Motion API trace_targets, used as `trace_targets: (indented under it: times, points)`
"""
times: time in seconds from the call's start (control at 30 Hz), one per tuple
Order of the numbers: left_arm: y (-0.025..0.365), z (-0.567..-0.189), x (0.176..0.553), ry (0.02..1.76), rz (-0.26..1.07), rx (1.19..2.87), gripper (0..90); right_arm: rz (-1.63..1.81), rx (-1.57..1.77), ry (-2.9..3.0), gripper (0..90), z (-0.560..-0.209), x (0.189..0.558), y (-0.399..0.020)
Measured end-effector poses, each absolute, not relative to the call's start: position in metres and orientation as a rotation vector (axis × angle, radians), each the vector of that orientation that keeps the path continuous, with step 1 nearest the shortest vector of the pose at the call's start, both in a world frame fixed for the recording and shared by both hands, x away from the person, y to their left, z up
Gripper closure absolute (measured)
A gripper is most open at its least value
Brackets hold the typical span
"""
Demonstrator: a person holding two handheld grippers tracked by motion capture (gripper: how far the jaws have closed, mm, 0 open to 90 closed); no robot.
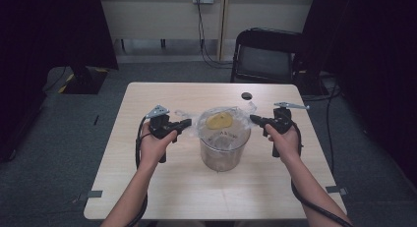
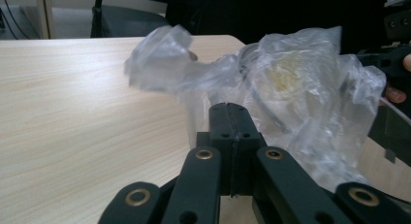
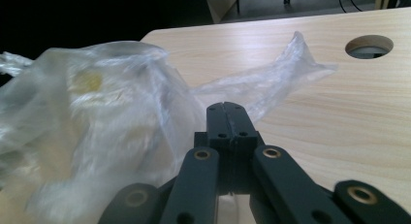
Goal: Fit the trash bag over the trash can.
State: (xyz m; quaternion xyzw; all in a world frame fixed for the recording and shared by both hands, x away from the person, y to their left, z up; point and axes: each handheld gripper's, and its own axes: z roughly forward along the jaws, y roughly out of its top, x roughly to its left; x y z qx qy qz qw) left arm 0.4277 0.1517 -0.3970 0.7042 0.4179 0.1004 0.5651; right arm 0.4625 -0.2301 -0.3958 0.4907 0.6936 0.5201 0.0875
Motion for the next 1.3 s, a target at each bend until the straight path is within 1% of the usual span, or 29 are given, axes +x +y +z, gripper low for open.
trace_targets:
  times: [0.2, 0.33, 0.43, 0.67, 0.87, 1.03, 1.2, 1.3]
  points:
    - [0.148, -0.395, 0.419, 0.952, 0.255, 1.609, 90.0, 1.617, 1.408, 2.033, 90.0, -0.385, 0.444, -0.233]
    - [0.145, -0.389, 0.418, 0.925, 0.259, 1.574, 90.0, 1.64, 1.4, 2.008, 90.0, -0.383, 0.441, -0.236]
    - [0.145, -0.389, 0.419, 0.932, 0.263, 1.59, 90.0, 1.667, 1.414, 1.994, 90.0, -0.383, 0.44, -0.238]
    - [0.144, -0.394, 0.413, 0.901, 0.24, 1.606, 90.0, 1.687, 1.377, 2.018, 90.0, -0.393, 0.435, -0.242]
    - [0.141, -0.398, 0.408, 0.883, 0.236, 1.636, 90.0, 1.606, 1.377, 2.076, 90.0, -0.406, 0.432, -0.242]
    - [0.139, -0.4, 0.406, 0.886, 0.222, 1.632, 90.0, 1.55, 1.387, 2.124, 90.0, -0.417, 0.433, -0.237]
    - [0.136, -0.402, 0.405, 0.876, 0.24, 1.675, 90.0, 1.518, 1.374, 2.149, 90.0, -0.42, 0.434, -0.23]
    - [0.135, -0.405, 0.404, 0.879, 0.231, 1.653, 90.0, 1.504, 1.372, 2.151, 90.0, -0.422, 0.435, -0.227]
